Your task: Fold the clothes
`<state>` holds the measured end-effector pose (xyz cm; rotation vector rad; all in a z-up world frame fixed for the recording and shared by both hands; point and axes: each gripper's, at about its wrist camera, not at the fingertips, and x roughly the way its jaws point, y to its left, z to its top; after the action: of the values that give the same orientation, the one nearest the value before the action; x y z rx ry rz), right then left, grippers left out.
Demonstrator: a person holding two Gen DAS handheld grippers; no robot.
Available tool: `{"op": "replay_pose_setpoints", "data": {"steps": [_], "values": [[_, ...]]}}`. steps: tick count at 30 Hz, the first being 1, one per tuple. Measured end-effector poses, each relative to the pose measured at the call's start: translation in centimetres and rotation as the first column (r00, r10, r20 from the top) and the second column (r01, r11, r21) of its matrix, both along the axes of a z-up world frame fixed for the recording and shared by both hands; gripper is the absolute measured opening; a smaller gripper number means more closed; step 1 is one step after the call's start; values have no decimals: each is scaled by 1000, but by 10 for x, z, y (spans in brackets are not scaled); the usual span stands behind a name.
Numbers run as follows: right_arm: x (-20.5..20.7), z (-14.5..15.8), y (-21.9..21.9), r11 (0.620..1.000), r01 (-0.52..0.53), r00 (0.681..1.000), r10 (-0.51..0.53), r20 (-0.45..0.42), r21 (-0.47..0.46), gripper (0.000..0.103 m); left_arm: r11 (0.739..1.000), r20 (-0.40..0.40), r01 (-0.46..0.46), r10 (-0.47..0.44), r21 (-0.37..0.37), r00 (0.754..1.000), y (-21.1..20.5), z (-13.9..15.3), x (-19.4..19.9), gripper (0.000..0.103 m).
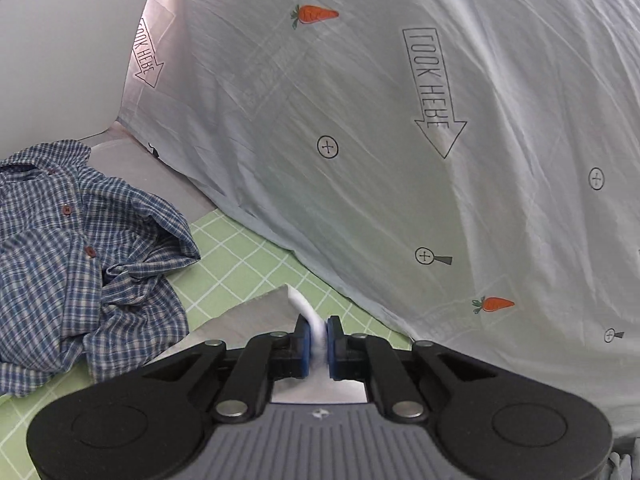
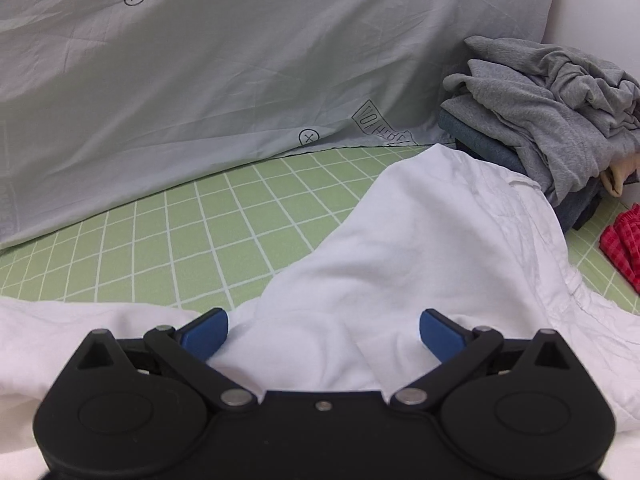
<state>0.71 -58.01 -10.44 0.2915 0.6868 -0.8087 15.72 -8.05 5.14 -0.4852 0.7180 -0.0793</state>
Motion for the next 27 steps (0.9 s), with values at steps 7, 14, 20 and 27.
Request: {"op": "replay_pose_setpoints", "data": {"steps": [7, 14, 20, 27], "values": [[-55, 19, 31, 998, -34, 999, 32, 39, 54, 103, 1000, -113, -21, 23, 21, 993, 30, -22, -121, 9], [-96, 13, 53, 994, -90, 996, 90, -2, 70, 103, 994, -263, -106, 106, 13, 959, 44, -58, -210, 6], [-123, 2, 66, 988, -124, 990, 130, -60, 88, 103, 986, -292, -156, 165, 52, 942, 64, -65, -253, 5], [-133, -7, 87, 982, -156, 980, 167, -107, 106, 103, 982, -410, -137, 179, 129, 894, 75, -95, -271, 6]]}}
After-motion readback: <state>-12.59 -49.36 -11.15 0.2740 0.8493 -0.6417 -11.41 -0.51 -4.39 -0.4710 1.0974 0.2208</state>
